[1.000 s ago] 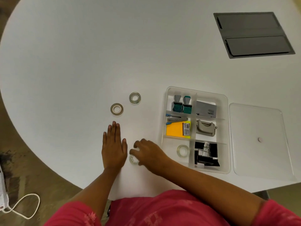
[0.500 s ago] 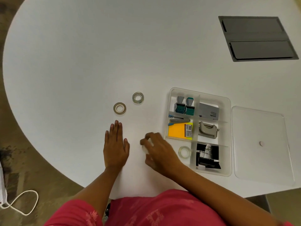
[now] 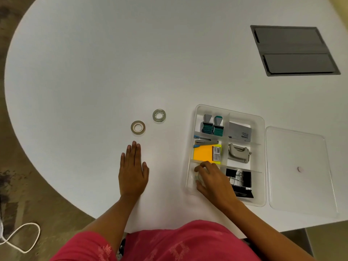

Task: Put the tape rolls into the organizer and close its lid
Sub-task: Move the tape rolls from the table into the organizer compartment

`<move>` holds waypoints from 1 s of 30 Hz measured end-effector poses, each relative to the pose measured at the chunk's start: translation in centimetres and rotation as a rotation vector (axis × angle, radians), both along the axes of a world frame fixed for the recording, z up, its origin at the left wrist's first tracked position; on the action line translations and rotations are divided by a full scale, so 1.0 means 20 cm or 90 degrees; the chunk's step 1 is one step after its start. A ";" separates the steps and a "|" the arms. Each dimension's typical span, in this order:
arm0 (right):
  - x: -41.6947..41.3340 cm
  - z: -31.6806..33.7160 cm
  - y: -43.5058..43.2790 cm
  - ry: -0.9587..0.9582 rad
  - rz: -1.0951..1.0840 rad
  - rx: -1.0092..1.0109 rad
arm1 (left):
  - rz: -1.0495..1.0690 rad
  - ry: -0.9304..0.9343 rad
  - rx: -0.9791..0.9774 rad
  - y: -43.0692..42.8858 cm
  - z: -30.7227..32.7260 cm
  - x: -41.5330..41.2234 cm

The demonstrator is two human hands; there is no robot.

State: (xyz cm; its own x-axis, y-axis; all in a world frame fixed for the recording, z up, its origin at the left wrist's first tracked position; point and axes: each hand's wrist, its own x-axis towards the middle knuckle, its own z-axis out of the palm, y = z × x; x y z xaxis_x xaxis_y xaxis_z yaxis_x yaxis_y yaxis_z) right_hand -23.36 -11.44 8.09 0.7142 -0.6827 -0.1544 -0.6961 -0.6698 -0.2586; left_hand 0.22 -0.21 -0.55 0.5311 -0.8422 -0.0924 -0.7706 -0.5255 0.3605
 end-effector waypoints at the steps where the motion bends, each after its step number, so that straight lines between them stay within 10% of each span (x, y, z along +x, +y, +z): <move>1: 0.00 -0.02 -0.01 0.013 -0.001 0.005 | 0.000 0.001 -0.002 0.00 0.00 0.00; 19: 0.41 0.13 -0.18 -0.159 0.106 -0.141 | 0.006 0.008 -0.002 0.00 0.02 0.00; 30: 0.93 -0.13 -0.49 0.048 0.139 -0.018 | 0.014 0.011 0.009 -0.01 0.02 0.00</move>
